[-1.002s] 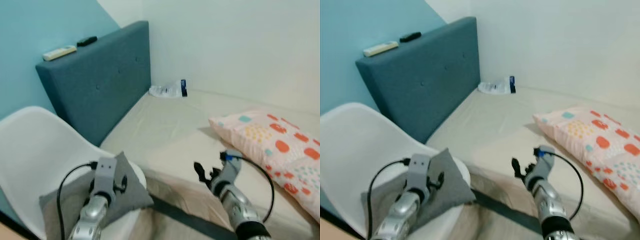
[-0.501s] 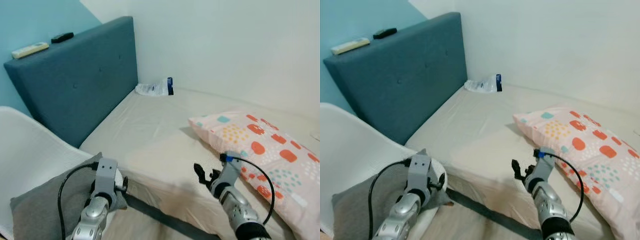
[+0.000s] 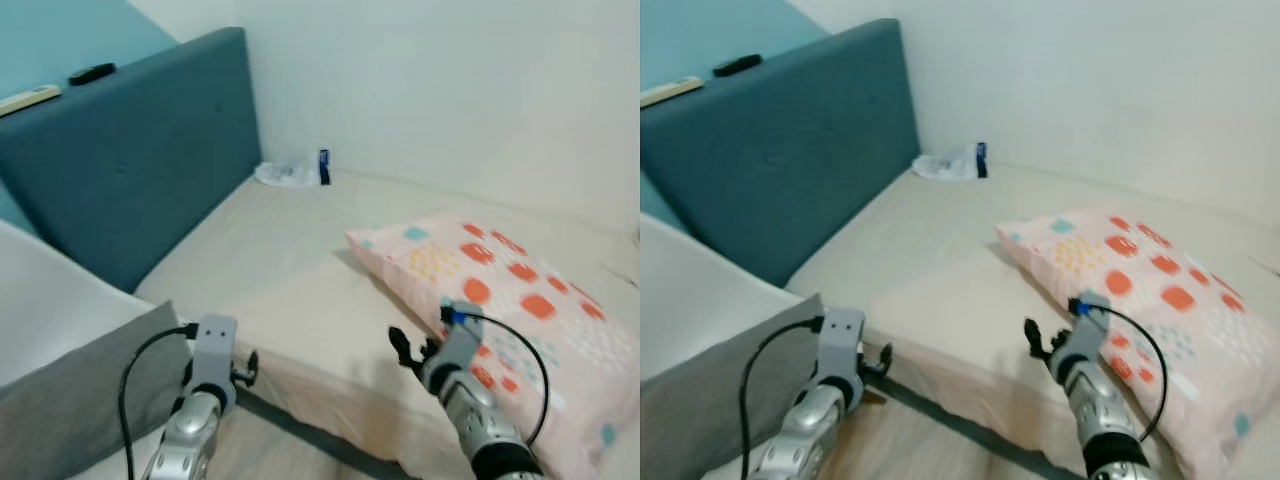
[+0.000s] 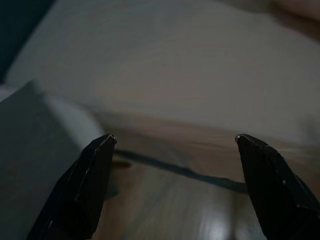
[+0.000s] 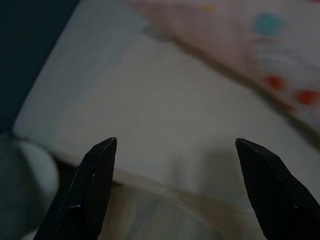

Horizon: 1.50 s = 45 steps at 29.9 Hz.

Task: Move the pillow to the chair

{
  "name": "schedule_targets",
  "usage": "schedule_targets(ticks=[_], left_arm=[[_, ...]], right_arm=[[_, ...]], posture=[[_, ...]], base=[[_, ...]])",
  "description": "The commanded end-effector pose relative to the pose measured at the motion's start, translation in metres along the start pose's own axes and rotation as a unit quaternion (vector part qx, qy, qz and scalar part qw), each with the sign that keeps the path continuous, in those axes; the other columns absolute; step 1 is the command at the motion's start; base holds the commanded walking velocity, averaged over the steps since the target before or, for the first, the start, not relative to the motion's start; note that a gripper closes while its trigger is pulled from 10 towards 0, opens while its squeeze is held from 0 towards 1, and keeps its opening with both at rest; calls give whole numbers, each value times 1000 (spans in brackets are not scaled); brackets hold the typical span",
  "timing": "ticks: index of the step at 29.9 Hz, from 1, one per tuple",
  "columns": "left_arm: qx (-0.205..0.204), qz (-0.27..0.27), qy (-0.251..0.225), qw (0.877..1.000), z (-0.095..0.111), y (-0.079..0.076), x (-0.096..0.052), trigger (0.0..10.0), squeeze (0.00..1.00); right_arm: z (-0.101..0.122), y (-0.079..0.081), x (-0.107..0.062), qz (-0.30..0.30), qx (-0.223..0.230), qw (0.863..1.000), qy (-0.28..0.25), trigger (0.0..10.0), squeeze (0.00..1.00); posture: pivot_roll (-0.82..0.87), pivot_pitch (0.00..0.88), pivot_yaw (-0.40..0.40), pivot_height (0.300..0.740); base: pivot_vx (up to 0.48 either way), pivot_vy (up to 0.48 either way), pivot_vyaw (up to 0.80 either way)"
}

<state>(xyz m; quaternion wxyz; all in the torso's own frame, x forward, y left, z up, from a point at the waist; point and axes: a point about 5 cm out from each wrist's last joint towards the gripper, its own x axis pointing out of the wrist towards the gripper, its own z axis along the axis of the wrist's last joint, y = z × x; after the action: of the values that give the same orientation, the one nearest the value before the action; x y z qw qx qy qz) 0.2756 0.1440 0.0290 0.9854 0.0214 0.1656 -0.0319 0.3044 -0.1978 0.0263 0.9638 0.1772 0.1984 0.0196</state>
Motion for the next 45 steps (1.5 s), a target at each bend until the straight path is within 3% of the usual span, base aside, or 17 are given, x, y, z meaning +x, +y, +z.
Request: schedule_targets(ticks=[1, 45], left_arm=[[1, 3, 11, 1000, -4, 2, 0, 10000, 0], [1, -6, -9, 1000, -1, -1, 3, 10000, 0]], right_arm=[[-5, -2, -1, -4, 6, 1000, 11, 10000, 0], [-3, -7, -1, -27, 6, 1000, 3, 10000, 0]], posture=[[-43, 37, 16, 740], [-47, 23, 19, 740]], base=[[0, 0, -694], [0, 0, -643]])
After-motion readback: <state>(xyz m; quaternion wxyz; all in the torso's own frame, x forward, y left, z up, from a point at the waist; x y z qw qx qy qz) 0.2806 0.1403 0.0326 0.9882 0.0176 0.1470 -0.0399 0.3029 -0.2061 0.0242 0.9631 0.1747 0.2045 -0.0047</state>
